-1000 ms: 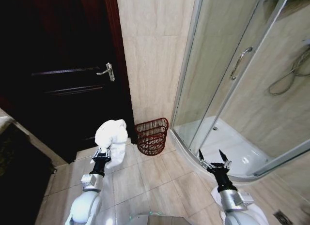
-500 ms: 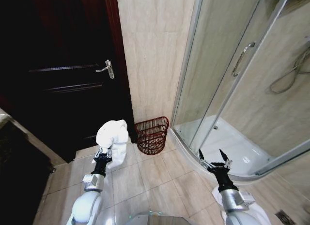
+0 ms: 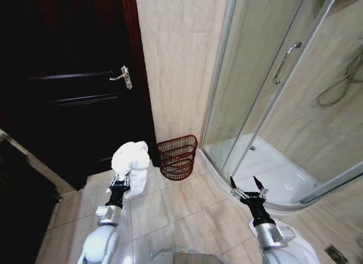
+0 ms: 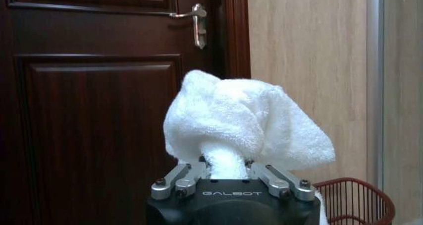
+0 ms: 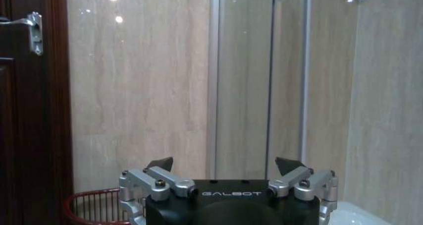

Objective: Discard the used towel into the hamper.

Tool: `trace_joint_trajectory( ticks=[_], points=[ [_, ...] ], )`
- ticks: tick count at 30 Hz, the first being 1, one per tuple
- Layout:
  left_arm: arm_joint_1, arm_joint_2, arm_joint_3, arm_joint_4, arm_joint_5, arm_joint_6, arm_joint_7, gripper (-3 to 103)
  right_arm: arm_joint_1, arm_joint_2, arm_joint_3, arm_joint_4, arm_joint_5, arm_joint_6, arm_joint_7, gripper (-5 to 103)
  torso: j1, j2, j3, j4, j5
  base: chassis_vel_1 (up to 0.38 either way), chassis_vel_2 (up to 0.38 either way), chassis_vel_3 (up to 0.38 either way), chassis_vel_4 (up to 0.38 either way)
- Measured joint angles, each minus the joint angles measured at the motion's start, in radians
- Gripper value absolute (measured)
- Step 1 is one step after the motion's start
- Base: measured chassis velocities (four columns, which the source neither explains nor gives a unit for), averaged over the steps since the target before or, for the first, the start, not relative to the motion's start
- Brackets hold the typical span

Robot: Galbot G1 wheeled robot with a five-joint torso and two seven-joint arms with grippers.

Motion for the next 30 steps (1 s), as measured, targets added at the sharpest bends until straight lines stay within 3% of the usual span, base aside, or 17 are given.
trace_joint_trajectory(
  ticks=[18, 30],
  points=[
    [0.0, 0.007, -0.001, 0.014, -0.01, -0.019, 0.008, 21, 0.006, 0.004, -0.002, -0.014, -0.016, -0.01, 0.104, 100, -0.031, -0.075, -0.043, -0.0001, 0.0001, 0.0, 0.0, 0.0, 0.0],
    [-0.009, -0.012, 0.005, 0.026, 0.003, -0.048, 0.018, 21, 0.002, 0.0, -0.001, -0.028, -0.024, -0.003, 0.101, 100, -0.042, -0.102, -0.059, -0.0001, 0.0, 0.0, 0.0, 0.0, 0.0]
  ],
)
